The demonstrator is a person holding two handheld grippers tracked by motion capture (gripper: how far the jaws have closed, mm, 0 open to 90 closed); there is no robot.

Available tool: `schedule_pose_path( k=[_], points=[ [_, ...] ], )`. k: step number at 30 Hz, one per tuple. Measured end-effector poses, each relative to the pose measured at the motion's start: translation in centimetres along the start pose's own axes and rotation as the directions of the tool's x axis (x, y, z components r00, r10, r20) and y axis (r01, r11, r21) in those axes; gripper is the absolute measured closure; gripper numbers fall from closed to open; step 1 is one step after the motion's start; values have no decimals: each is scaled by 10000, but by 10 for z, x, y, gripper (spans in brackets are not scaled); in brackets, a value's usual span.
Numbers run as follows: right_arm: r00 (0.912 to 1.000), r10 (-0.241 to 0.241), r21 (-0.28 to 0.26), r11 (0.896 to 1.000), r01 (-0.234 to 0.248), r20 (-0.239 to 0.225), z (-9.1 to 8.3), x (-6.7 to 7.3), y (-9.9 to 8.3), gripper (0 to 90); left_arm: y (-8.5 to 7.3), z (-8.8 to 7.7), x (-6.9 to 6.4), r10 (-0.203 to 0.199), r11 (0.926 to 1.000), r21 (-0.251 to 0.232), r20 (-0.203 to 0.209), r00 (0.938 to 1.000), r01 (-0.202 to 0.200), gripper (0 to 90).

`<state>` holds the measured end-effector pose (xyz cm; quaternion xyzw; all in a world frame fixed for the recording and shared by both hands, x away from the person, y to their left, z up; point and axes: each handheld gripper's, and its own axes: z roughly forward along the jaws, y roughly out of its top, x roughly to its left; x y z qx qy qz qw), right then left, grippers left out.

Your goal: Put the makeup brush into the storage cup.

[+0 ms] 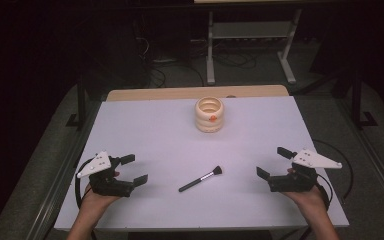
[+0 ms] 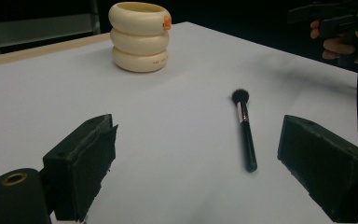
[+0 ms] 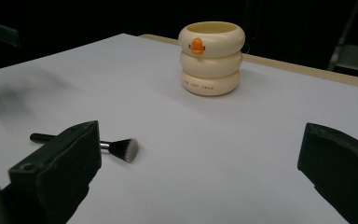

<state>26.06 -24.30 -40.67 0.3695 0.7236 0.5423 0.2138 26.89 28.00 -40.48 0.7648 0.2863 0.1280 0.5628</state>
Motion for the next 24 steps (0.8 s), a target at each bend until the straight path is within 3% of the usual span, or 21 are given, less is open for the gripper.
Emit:
schedule_pose_path(
  k=[8, 13, 18, 24],
  points=[
    [9997, -242, -20, 9997, 242, -61, -1, -1, -1, 0, 3, 5, 0, 29, 10000, 54, 64, 10000, -29, 106],
    [10000, -6, -165, 9999, 5, -42, -2, -1, 0, 0, 4, 6, -1, 114, 9999, 18, 102, 9999, -114, 106],
    [9999, -103, -172, 9998, 103, -21, -3, 1, 1, 0, 11, 10, 0, 115, 9995, -284, 62, 9999, -113, 106],
    [9999, -80, -263, 9996, 78, -94, -4, 0, 1, 0, 13, 14, -2, 112, 9997, -206, 155, 9998, -108, 106]
  ],
)
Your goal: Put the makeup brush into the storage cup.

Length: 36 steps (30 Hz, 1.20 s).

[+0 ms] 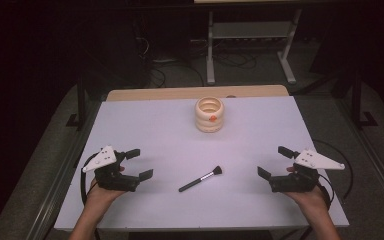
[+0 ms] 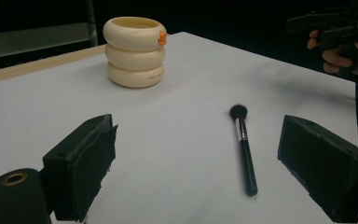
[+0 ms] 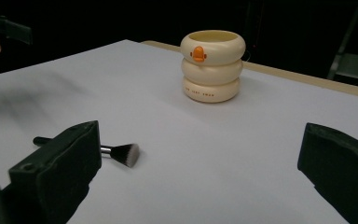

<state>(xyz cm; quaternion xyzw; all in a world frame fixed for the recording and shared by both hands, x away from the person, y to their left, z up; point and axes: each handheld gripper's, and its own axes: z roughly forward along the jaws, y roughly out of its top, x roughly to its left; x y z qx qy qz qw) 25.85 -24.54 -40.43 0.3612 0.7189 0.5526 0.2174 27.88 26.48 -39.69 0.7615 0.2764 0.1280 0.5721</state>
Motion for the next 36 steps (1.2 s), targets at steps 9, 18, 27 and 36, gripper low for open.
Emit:
schedule_pose_path(
  k=[9, 18, 27, 36],
  points=[
    [10000, 2, 7, 10000, -2, -28, 0, 1, -1, 0, 4, 3, 2, -38, 10000, -17, 237, 9997, 38, 107],
    [10000, -3, -33, 10000, 3, 7, 0, 1, -1, 0, 8, 6, 1, 138, 9999, 70, 325, 9994, -140, 122],
    [10000, 12, 0, 10000, -12, -18, 1, 2, -1, 0, 10, 9, 2, 243, 9996, 147, 406, 9989, -249, 121],
    [9999, -94, -85, 9999, 94, -47, 3, 2, 0, 0, 14, 15, 1, 275, 9993, 240, 621, 9977, -291, 121]
  ],
)
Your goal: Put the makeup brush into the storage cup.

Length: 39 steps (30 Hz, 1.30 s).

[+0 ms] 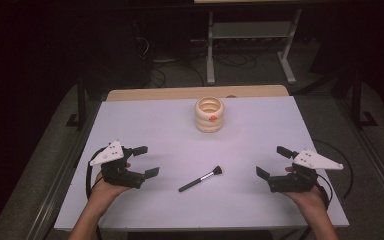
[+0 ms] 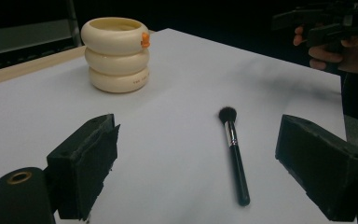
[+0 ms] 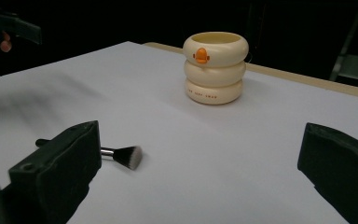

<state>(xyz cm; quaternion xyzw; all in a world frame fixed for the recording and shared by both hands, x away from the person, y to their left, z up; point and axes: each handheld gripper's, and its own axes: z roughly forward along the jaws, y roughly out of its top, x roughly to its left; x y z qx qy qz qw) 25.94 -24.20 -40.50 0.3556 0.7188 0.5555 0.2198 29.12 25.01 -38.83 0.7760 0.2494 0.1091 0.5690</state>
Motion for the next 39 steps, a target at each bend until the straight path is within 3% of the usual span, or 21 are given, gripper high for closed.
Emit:
schedule_pose_path(
  k=[33, 36, 39],
  points=[
    [9999, 84, 1, 10000, -84, 92, 0, 0, 2, 0, 13, 25, -5, 247, 9995, 203, 503, 9984, -258, 121],
    [10000, 26, -25, 10000, -26, 93, 1, 0, 1, 0, 13, 27, -5, 128, 9998, 150, 557, 9984, -136, 121],
    [10000, 26, 13, 10000, -26, 61, 1, 0, 1, 0, 14, 30, -5, 293, 9993, 194, 637, 9975, -306, 121]
  ],
)
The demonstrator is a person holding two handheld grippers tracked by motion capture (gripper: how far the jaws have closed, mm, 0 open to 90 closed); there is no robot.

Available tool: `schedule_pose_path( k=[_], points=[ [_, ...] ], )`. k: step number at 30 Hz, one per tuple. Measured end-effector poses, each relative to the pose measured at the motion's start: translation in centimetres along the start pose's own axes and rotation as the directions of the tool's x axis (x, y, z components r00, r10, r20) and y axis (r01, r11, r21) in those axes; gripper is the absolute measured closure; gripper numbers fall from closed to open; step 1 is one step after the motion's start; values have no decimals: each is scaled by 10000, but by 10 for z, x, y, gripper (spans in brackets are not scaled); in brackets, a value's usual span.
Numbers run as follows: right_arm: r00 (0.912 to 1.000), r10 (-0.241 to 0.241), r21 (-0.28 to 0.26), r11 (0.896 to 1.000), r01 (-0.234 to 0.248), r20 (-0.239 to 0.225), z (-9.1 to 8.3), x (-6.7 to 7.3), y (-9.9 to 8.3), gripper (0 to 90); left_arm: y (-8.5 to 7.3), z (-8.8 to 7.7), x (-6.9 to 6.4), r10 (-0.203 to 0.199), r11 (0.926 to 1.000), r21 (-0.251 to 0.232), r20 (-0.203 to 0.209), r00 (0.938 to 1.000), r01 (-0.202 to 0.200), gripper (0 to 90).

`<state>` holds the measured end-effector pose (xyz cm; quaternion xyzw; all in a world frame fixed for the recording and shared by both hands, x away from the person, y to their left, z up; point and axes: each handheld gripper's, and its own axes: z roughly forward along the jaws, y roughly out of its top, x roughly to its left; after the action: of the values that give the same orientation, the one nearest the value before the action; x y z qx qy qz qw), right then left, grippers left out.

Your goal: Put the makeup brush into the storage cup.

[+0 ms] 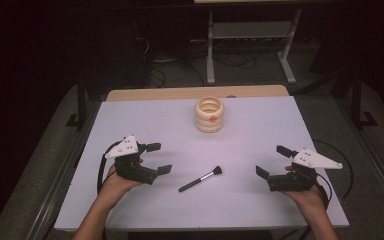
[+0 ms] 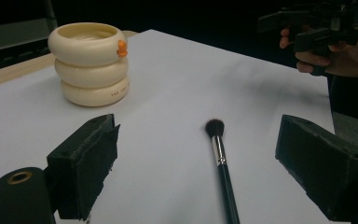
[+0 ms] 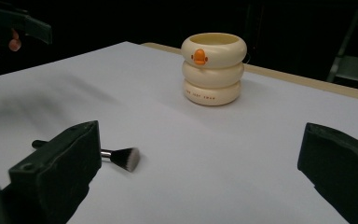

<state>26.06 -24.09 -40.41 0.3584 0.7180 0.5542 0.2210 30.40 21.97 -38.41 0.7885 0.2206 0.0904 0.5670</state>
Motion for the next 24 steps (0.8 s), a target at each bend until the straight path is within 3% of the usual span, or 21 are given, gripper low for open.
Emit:
schedule_pose_path(
  k=[24],
  points=[
    [10000, -44, 81, 10000, 44, -46, 2, 1, -1, 0, 7, 22, -1, 134, 9999, -6, 419, 9990, -134, 121]
  ],
)
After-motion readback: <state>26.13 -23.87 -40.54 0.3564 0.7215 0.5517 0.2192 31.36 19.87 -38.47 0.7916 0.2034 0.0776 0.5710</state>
